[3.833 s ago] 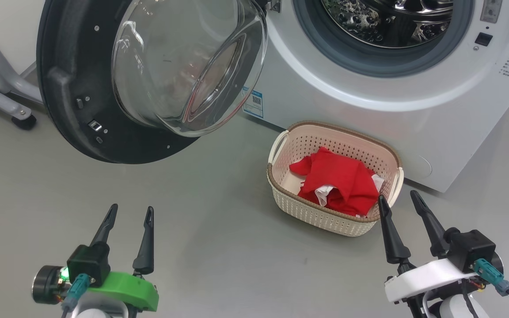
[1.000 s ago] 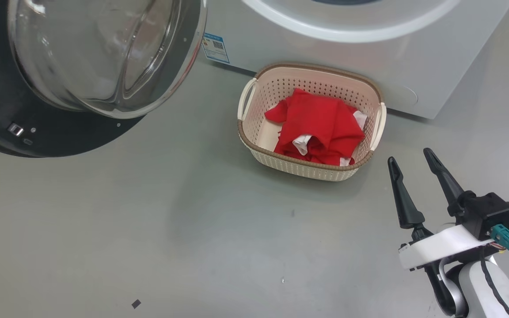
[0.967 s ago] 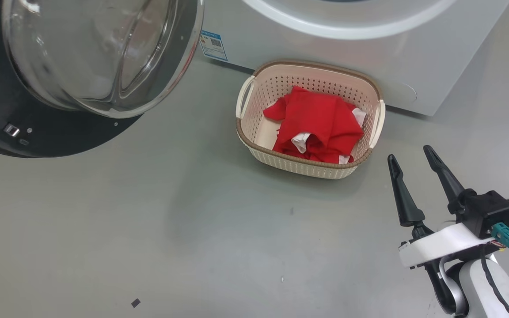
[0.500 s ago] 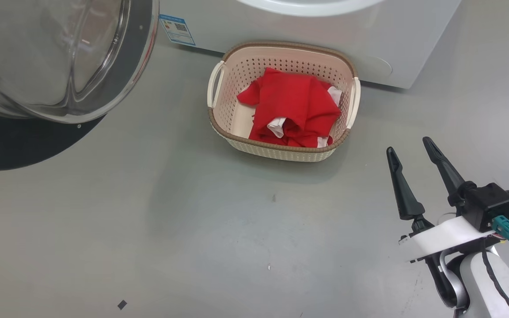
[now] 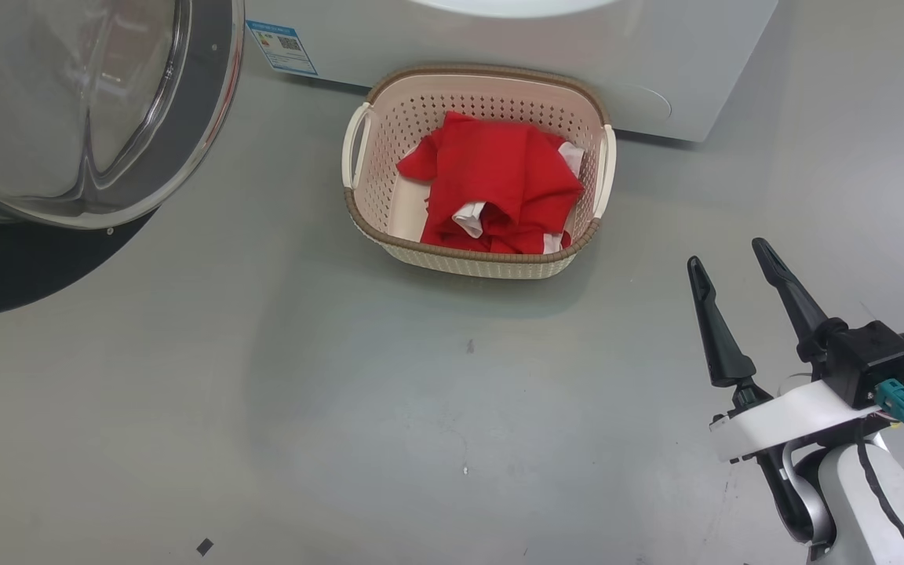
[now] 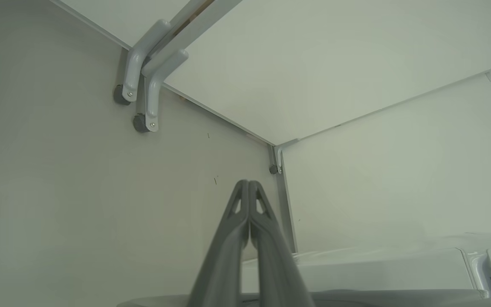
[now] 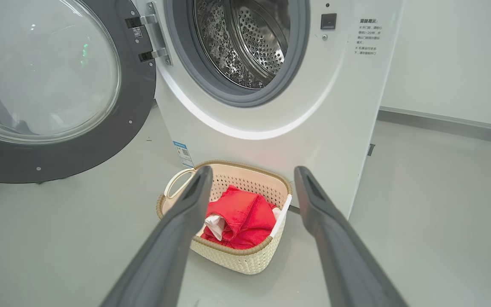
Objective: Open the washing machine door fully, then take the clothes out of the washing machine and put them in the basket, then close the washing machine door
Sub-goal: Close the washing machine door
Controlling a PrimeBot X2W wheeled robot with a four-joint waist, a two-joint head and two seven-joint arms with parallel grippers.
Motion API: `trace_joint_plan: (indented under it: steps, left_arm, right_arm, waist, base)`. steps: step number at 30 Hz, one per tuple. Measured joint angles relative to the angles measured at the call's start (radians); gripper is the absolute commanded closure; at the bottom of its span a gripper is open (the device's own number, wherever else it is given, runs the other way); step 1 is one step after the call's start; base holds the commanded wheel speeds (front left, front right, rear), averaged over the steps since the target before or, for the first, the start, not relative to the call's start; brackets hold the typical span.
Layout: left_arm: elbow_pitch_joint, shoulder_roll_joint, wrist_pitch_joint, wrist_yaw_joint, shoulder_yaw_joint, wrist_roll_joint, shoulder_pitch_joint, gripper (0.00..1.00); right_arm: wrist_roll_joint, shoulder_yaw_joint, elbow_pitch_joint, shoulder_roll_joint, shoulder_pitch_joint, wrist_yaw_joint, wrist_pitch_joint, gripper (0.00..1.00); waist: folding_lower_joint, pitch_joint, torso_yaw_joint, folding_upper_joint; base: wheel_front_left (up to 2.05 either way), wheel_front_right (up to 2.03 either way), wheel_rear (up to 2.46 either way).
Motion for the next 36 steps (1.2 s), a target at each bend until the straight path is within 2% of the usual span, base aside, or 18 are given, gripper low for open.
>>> trace_joint_plan:
  steps: [10,36]
  left_arm:
    - [0.093,-0.004,0.114,0.005,-0.018,-0.049,-0.070,1.00]
    - [0.196,0.001,0.327,0.006,-0.107,-0.037,-0.097,1.00]
  right_arm:
    - [0.000,0.003,0.001,-0.002,-0.001,0.000,-0.001,0.00]
    - [0.009,0.002,0.032,0.003,-0.001,0.000,-0.019,0.00]
  waist:
    - [0.0000,-0.004,-0.006,0.0000]
    - [0.0000,-0.041,-0.010,0.0000]
  base:
    - [0.00,0.00,0.00]
    - [0.00,0.00,0.00]
